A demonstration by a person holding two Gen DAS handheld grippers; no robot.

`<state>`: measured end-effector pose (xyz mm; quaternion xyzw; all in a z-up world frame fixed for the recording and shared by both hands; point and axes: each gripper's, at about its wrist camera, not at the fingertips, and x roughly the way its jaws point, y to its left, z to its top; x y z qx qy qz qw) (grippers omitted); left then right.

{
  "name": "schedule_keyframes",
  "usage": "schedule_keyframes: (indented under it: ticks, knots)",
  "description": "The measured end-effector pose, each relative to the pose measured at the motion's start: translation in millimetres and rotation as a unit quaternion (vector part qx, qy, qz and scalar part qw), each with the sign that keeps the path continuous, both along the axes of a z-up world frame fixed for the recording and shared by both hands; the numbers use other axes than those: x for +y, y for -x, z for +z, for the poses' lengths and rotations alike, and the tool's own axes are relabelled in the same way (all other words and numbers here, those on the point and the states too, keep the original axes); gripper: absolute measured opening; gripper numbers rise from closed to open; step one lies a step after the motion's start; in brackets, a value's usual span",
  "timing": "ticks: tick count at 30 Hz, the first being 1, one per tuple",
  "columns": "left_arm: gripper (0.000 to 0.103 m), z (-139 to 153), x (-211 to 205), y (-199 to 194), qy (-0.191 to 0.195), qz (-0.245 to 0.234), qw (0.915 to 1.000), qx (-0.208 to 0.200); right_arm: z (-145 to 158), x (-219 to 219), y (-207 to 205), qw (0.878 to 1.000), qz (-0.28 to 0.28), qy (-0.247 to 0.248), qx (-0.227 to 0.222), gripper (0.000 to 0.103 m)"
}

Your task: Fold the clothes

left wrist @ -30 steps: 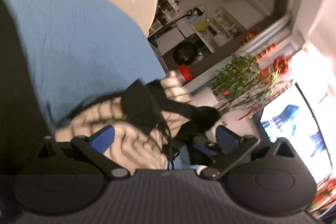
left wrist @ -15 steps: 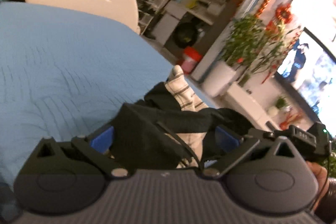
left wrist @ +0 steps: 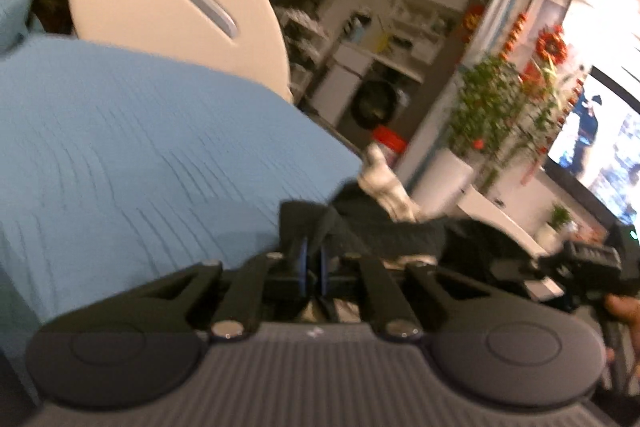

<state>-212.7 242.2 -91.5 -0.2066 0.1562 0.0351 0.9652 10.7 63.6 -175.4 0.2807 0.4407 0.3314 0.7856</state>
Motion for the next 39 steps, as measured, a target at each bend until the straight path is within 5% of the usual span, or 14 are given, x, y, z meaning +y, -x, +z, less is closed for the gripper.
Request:
schedule_keyframes:
  ticks: [3, 9, 11, 14, 16, 17, 19, 20, 23, 28, 30, 33, 36, 39]
  knots:
    - [0.006, 43.3, 28.6, 13.6, -0.027, 0.067, 0.9968, -0.034, -2.1, -8.5, 1.4, 1.000, -0.014, -0.020, 0.011, 0.082]
    - [0.005, 149.6, 110.0, -43.9, -0.120, 0.159, 0.9795, -0.031, -3.6, -12.9, 0.7, 0.999, -0.012, -0.039, 0.019, 0.082]
    - [0.006, 175.5, 140.9, -75.9, -0.151, 0.195, 0.9690, 0.010, -2.9, -12.8, 1.4, 0.999, -0.008, -0.037, 0.016, 0.082]
    - [0.017, 170.8, 176.3, -118.7, -0.174, 0.227, 0.9499, 0.127, -1.7, -16.9, 3.9, 0.999, -0.008, -0.040, 0.014, 0.082]
    - [0.017, 120.9, 215.6, -143.4, -0.103, 0.200, 0.9285, 0.295, -0.6, -19.8, 5.4, 0.999, -0.012, -0.045, 0.014, 0.083]
    - [0.020, 107.6, 215.5, -137.3, -0.094, 0.206, 0.9234, 0.310, -0.1, -21.3, 6.2, 0.999, -0.014, -0.047, 0.015, 0.083]
    - [0.042, 93.4, 204.8, -115.5, -0.077, 0.223, 0.9244, 0.299, 0.4, -22.4, 7.3, 0.999, -0.013, -0.050, 0.013, 0.083]
    - [0.063, 90.5, 197.1, -104.2, -0.060, 0.221, 0.9317, 0.282, 0.7, -22.7, 8.0, 0.999, -0.012, -0.050, 0.010, 0.083]
    - [0.090, 90.3, 173.5, -65.0, -0.001, 0.228, 0.9482, 0.222, -0.9, -22.2, 6.6, 0.998, -0.011, -0.055, 0.014, 0.083]
    - [0.103, 80.1, 117.4, 1.2, 0.081, 0.217, 0.9660, 0.114, -3.4, -24.0, 4.7, 0.997, -0.017, -0.066, 0.021, 0.083]
    - [0.103, 67.5, 90.2, 12.8, 0.043, 0.197, 0.9751, 0.093, -3.6, -26.4, 5.3, 0.997, -0.022, -0.069, 0.024, 0.083]
    - [0.103, 36.9, 62.3, 20.7, -0.008, 0.170, 0.9796, 0.107, -3.5, -27.4, 5.8, 0.997, -0.022, -0.068, 0.031, 0.083]
    - [0.103, -12.3, 44.4, 18.3, -0.018, 0.145, 0.9724, 0.182, -4.3, -26.8, 5.2, 0.997, -0.023, -0.066, 0.038, 0.083]
    - [0.103, -12.3, 29.6, 6.7, -0.082, 0.141, 0.9646, 0.207, -4.2, -25.3, 5.0, 0.997, -0.023, -0.058, 0.039, 0.083]
